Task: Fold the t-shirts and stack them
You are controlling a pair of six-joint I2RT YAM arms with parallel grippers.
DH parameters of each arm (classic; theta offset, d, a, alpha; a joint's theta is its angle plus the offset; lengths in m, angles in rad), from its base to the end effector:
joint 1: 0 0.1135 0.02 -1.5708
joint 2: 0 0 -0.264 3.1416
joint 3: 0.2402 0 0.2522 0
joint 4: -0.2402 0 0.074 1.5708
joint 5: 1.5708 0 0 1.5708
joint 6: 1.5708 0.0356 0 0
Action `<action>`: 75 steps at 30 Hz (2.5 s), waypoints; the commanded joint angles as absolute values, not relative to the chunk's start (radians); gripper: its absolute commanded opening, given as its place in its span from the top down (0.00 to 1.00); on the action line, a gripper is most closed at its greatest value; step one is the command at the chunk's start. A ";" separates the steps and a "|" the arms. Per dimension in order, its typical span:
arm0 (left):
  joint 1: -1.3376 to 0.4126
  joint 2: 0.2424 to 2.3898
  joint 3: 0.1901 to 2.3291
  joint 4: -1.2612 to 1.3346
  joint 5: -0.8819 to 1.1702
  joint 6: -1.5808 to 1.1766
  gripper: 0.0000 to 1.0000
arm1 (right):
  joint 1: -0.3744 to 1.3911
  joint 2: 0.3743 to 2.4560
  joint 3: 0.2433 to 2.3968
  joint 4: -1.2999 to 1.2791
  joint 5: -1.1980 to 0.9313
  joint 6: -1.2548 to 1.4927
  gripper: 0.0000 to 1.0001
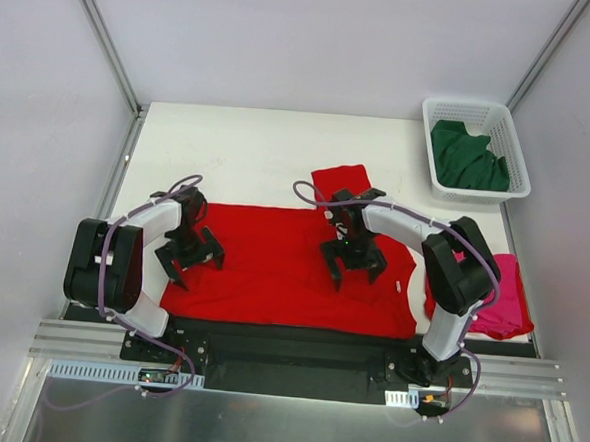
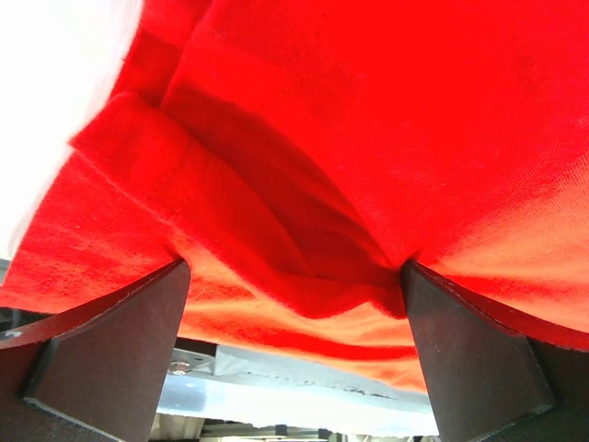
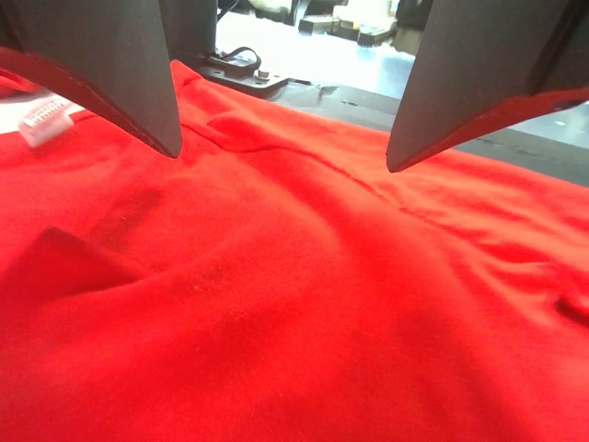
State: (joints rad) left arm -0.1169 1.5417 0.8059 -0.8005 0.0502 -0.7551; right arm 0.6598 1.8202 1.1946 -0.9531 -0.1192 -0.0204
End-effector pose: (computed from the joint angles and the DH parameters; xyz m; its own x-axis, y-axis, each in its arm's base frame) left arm 0.2361 -0.0295 0.1480 -0.8038 -0.5948 0.0093 -0.5942 0.8021 -0.0602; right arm 0.2487 0.1983 0.1652 -0.7775 -0.6288 0.0055 -0.6238 0.7724 0.1190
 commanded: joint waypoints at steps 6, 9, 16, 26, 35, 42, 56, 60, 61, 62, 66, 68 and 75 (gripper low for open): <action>-0.103 1.450 1.079 -1.078 -0.141 -0.666 0.01 | 0.539 1.796 1.557 -1.111 -0.054 -0.109 0.04; -0.098 1.463 1.179 -1.086 -0.082 -0.658 0.01 | 0.463 1.868 1.689 -1.134 -0.116 -0.098 0.04; -0.110 1.491 1.206 -0.959 0.159 -0.664 0.01 | 0.416 2.049 1.925 -1.083 -0.126 -0.092 0.04; -0.110 1.470 1.131 -0.764 0.339 -0.581 0.01 | 0.397 2.289 2.177 -1.019 -0.051 -0.153 0.04; -0.106 1.456 1.103 -0.755 0.341 -0.540 0.01 | 0.353 2.405 2.259 -0.968 -0.092 -0.152 0.04; -0.104 1.496 1.115 -0.755 0.345 -0.549 0.01 | 0.311 2.471 2.293 -0.962 -0.181 -0.115 0.04; -0.104 1.542 1.141 -0.756 0.357 -0.561 0.01 | 0.244 2.522 2.338 -0.913 -0.258 -0.084 0.04; -0.104 1.542 1.131 -0.753 0.359 -0.566 0.01 | 0.242 2.551 2.355 -0.891 -0.299 -0.063 0.04; -0.104 1.539 1.126 -0.755 0.359 -0.566 0.01 | 0.242 2.553 2.353 -0.885 -0.307 -0.058 0.04; -0.104 1.537 1.124 -0.755 0.357 -0.566 0.01 | 0.242 2.557 2.356 -0.871 -0.322 -0.054 0.04; -0.104 1.519 1.106 -0.755 0.351 -0.565 0.01 | 0.244 2.574 2.376 -0.848 -0.350 -0.029 0.04; -0.104 1.509 1.091 -0.755 0.350 -0.565 0.01 | 0.244 2.583 2.384 -0.836 -0.357 -0.018 0.04; -0.104 1.488 1.058 -0.756 0.348 -0.568 0.01 | 0.250 2.525 2.378 -0.830 -0.347 -0.014 0.04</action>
